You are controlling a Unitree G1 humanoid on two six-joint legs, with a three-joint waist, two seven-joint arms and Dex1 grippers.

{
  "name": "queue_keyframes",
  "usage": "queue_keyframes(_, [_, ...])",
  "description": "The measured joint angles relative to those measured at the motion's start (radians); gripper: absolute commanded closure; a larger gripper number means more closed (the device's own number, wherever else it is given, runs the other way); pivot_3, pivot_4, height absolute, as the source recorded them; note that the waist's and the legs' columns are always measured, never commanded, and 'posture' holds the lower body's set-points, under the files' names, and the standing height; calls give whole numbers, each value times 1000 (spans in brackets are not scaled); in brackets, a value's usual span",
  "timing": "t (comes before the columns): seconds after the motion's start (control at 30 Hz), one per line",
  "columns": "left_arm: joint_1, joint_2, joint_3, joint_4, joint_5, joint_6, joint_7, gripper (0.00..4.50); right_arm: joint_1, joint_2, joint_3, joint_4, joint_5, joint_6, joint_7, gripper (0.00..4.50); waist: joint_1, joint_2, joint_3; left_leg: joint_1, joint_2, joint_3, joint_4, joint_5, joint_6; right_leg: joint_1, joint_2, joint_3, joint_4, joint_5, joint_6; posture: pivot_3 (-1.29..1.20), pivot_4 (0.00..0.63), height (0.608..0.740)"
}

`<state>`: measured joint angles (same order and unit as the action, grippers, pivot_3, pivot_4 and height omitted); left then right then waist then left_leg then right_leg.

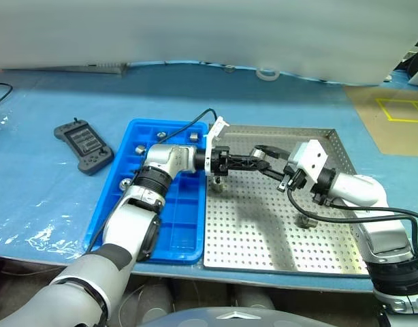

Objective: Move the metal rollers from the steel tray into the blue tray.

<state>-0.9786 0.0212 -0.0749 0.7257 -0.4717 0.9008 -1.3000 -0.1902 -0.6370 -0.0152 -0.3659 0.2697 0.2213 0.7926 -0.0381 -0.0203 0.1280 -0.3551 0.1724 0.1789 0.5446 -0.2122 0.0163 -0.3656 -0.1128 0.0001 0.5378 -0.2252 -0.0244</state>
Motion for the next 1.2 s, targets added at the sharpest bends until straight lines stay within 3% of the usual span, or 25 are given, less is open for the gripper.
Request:
queue_keyframes(0.83, [-40, -8, 38, 45, 9, -42, 44, 213, 0, -12, -5, -11, 0, 20, 8, 3312, -2, 0, 0, -1, 0, 0, 0, 0, 0, -1, 0, 0, 0, 0, 0, -338, 150, 740])
queue_keyframes(1.07, [-59, -33, 76, 93, 6, -76, 104, 2371, 0, -23, -6, -16, -5, 61, -4, 3312, -1, 0, 0, -1, 0, 0, 1, 0, 0, -1, 0, 0, 0, 0, 0, -340, 150, 740])
queue_keyframes(1.2, [-65, -34, 73, 92, 7, -75, 105, 2371, 0, -26, -10, -16, -5, 65, -5, 3312, -2, 0, 0, -1, 0, 0, 0, 0, 0, -1, 0, 0, 0, 0, 0, -340, 150, 740])
